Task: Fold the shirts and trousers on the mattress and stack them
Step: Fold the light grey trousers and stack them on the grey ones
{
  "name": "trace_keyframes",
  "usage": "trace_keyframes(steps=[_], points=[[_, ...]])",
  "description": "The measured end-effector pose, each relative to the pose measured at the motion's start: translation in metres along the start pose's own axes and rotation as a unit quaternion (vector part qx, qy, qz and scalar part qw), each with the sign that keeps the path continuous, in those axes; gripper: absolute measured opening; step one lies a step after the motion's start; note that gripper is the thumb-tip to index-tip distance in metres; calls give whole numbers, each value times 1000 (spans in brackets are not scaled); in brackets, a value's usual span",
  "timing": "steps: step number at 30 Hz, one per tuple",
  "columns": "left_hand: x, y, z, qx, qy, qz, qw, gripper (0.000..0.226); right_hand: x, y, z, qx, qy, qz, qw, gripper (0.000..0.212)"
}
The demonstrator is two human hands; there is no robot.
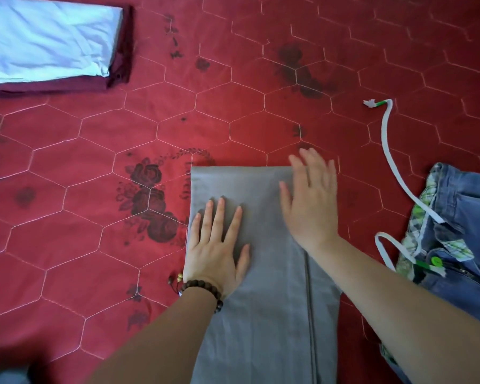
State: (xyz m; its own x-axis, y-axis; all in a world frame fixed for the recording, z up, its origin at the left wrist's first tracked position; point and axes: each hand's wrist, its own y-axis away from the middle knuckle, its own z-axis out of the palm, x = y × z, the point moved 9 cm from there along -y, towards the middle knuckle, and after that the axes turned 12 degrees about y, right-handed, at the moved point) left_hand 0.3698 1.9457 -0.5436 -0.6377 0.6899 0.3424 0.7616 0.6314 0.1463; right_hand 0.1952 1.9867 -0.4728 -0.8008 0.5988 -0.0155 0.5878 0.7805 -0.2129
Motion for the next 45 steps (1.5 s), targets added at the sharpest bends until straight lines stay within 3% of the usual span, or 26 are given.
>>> trace_keyframes(steps=[2,4,6,13,18,23,35,45], points=[[0,0,1,5,-2,6,1000,69,-54,40,16,-59,26,-172,983,52],[1,1,1,7,-3,10,1000,68,-70,73,46,-162,73,-264,948,57],[3,0,1,13,0,12,1000,68,-47,53,65,-207,83,-224,949,57],[0,0,2,10,-6,12,1000,66,-7,-14,69,-179,160,-74,968,58],[1,-2,-1,3,-17,15,1000,58,-63,103,40,-181,87,-161,966,57],[8,26,5,-4,22,8,1000,56,-53,205,18,-202,73,-108,971,59],[18,202,35,-58,-5,27,998,58,-82,309,-7,-220,74,-100,967,58],[4,301,43,-78,64,3,995,68,-65,362,-25,-206,86,-70,972,59]])
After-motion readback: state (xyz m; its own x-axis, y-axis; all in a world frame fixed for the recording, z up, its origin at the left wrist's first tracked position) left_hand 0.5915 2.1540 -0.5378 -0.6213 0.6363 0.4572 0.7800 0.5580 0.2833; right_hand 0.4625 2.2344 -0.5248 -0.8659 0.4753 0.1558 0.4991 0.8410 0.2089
